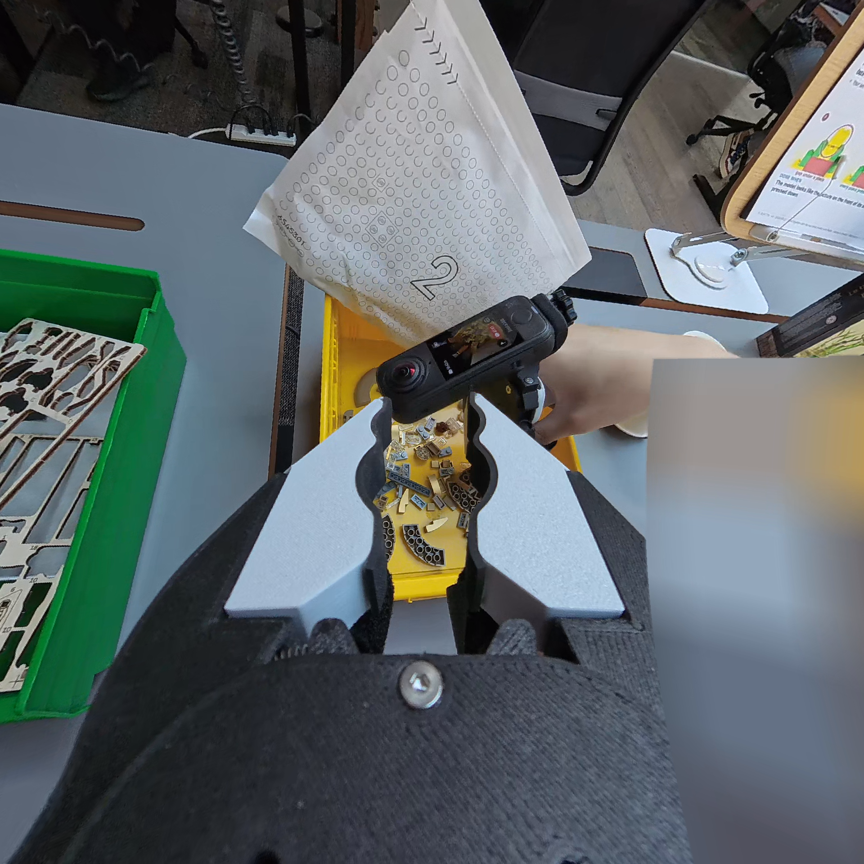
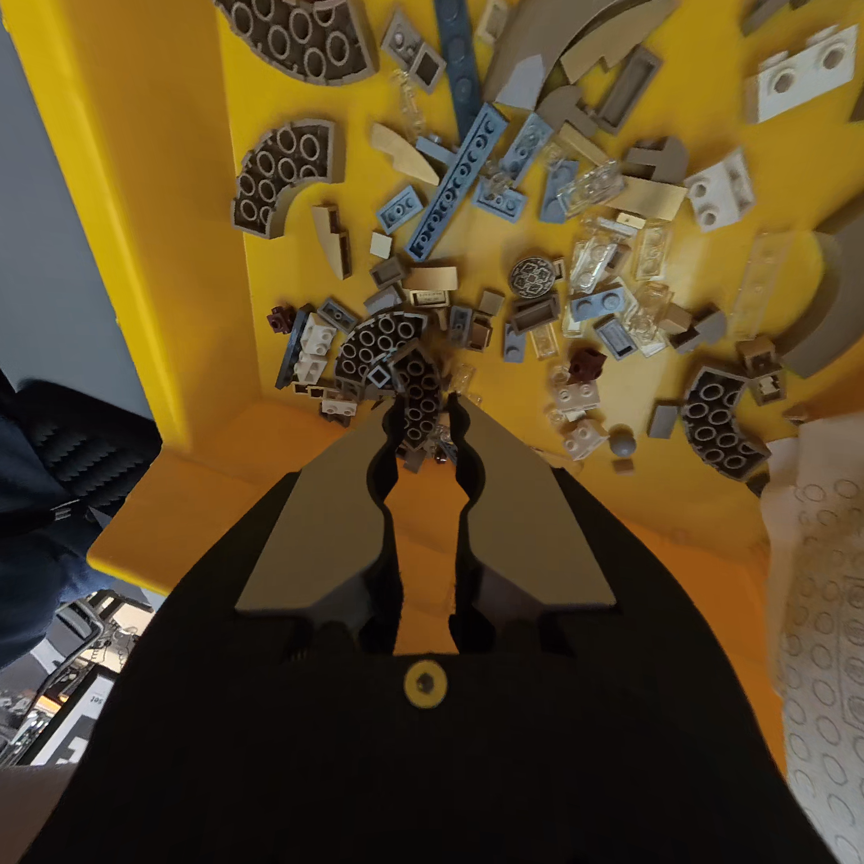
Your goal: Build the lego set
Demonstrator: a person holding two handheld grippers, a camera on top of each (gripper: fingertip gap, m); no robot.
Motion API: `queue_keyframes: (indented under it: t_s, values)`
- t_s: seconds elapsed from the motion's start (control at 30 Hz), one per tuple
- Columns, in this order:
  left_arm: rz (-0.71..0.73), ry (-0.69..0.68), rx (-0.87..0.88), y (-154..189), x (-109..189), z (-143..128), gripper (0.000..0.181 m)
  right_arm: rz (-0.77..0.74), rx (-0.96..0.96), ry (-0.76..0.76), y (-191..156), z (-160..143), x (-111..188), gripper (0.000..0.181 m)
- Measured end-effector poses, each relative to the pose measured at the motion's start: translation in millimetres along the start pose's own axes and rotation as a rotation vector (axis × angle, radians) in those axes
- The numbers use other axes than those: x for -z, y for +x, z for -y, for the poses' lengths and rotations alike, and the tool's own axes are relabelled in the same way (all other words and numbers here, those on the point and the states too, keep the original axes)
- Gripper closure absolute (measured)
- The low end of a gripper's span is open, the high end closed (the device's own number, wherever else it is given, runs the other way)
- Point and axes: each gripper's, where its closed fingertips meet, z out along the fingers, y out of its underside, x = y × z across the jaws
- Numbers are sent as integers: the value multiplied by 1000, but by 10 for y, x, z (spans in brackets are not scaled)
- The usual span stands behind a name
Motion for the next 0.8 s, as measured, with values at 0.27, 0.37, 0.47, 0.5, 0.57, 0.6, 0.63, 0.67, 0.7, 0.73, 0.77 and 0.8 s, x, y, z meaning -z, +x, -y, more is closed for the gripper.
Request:
queue_keyframes:
  t_s: [0.27,0.37,0.47,0.5,0.57,0.6,0.63,0.67,0.7,0.73,0.77,0.8]
  values:
    - [31,111,17,-63,143,160,150,-265,44,431,616,646,741,150]
    - [50,194,19,-82,243,284,150,-176,-2,448,482,791,622,137]
    - [66,292,7,-80,370,422,152,-112,-21,423,375,911,384,130]
    - [76,323,4,-83,415,459,153,-110,-30,414,377,944,324,128]
    - [87,357,-2,-83,470,490,154,-104,-46,398,379,1000,234,124]
    - [89,358,-1,-87,472,489,153,-96,-53,388,371,1020,200,124]
    - [88,349,4,-91,455,476,152,-95,-57,371,371,1027,167,124]
    - [81,329,9,-93,421,453,151,-111,-57,340,393,1012,132,126]
    - [74,302,14,-93,375,421,150,-135,-49,308,422,987,100,129]
    - [69,272,17,-96,328,386,148,-154,-32,294,436,983,88,132]
    - [66,243,18,-96,284,350,146,-152,-20,293,419,989,93,139]
    - [63,218,17,-93,249,318,146,-142,-15,280,397,979,88,147]
